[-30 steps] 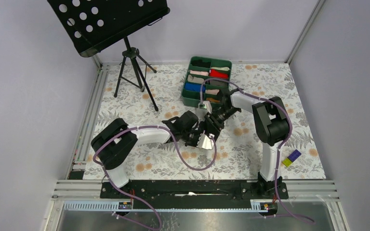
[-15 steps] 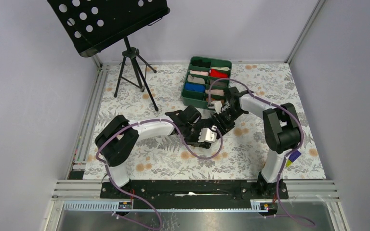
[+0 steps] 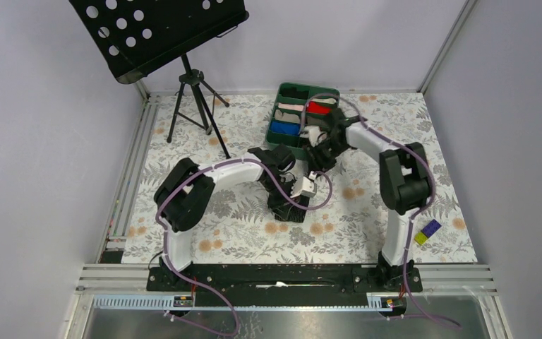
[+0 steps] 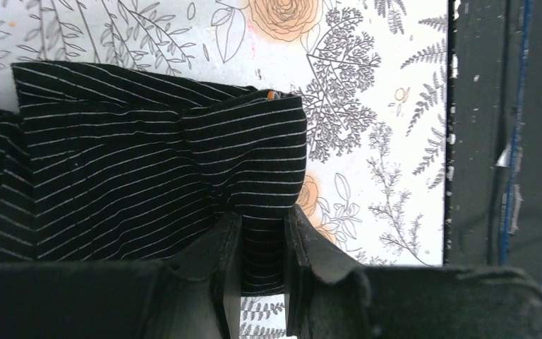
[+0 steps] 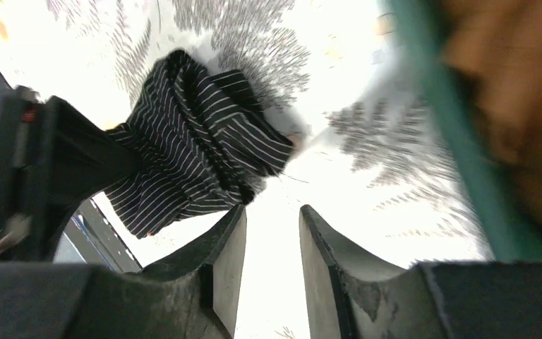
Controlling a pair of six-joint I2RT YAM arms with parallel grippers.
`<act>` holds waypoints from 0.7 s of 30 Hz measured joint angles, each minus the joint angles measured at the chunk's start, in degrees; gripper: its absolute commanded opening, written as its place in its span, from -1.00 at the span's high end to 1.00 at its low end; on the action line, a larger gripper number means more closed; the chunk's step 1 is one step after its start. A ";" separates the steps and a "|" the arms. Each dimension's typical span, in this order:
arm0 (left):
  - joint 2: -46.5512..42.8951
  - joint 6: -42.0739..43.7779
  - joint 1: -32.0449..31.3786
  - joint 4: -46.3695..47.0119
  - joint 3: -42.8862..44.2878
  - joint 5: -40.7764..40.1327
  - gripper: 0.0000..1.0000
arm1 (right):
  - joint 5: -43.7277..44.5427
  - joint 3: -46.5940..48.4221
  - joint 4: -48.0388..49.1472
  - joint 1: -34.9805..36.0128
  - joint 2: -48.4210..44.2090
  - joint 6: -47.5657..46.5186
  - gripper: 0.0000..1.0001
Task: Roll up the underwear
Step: Roll the underwear to the center of the board.
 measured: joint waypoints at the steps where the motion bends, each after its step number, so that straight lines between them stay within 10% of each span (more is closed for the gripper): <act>1: 0.72 0.07 0.20 -1.18 0.74 0.74 1.00 | -0.55 1.07 -0.20 -1.27 -0.72 -0.22 0.16; 10: 7.72 -0.48 2.12 -9.53 7.19 8.13 1.00 | -2.12 1.55 3.28 -18.36 -20.17 -0.44 0.01; 21: 26.32 -3.26 8.74 -26.97 21.31 26.77 0.93 | -2.82 -26.10 13.49 -14.58 -61.53 -5.97 0.16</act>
